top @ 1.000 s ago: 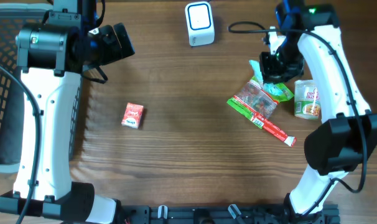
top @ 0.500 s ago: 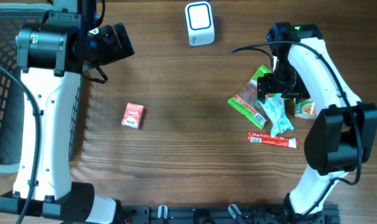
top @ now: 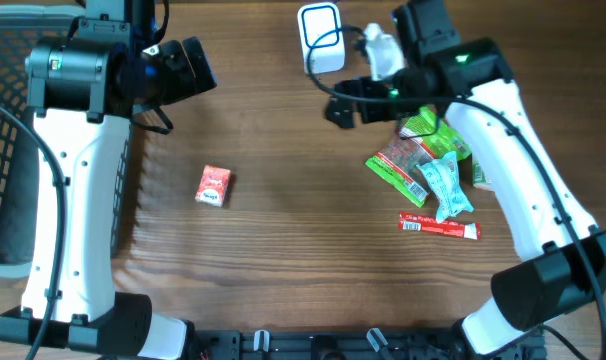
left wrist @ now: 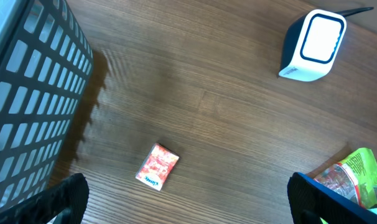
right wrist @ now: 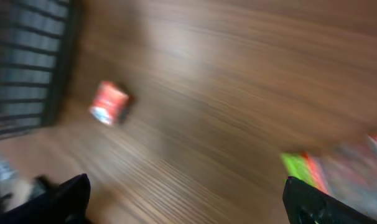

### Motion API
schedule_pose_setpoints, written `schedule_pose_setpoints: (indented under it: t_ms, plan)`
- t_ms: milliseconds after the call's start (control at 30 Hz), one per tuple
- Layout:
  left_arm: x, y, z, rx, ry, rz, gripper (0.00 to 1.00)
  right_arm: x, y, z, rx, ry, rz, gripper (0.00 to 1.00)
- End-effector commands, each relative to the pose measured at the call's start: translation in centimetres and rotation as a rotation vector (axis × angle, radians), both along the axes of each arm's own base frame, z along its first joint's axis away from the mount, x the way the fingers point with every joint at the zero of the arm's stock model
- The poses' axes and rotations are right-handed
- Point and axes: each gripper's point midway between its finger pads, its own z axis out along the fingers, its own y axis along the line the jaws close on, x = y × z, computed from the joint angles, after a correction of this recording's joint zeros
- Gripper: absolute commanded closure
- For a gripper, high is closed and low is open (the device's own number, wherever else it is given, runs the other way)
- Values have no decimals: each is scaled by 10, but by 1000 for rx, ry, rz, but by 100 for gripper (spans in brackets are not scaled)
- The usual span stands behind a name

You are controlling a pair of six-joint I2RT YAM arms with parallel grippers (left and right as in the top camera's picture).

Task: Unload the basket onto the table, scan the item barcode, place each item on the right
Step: 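Reach the right gripper to the small red mint pack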

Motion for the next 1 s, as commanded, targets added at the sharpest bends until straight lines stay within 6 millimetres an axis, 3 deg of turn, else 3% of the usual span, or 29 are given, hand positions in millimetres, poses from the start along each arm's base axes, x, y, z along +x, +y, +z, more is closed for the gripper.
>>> schedule_pose_setpoints:
  t_ms: [0,133,233,367,567,700,967]
  plan:
    - [0,1,1,6,-2,-15,0,-25,54,-11,119,50,108,1]
    - [0,1,1,6,-2,-15,0,-33,98,-38,122,3,100,1]
    - [0,1,1,6,-2,-15,0,-38,119,-62,100,-38,52,1]
    - [0,1,1,6,-2,-15,0,-52,151,-80,122,-141,90,1]
    - [0,1,1,6,-2,-15,0,-60,181,-103,38,-253,84,2]
    - [0,1,1,6,-2,-15,0,-52,199,-106,41,-258,108,4]
    - [0,1,1,6,-2,-15,0,-40,235,-138,50,-379,139,4]
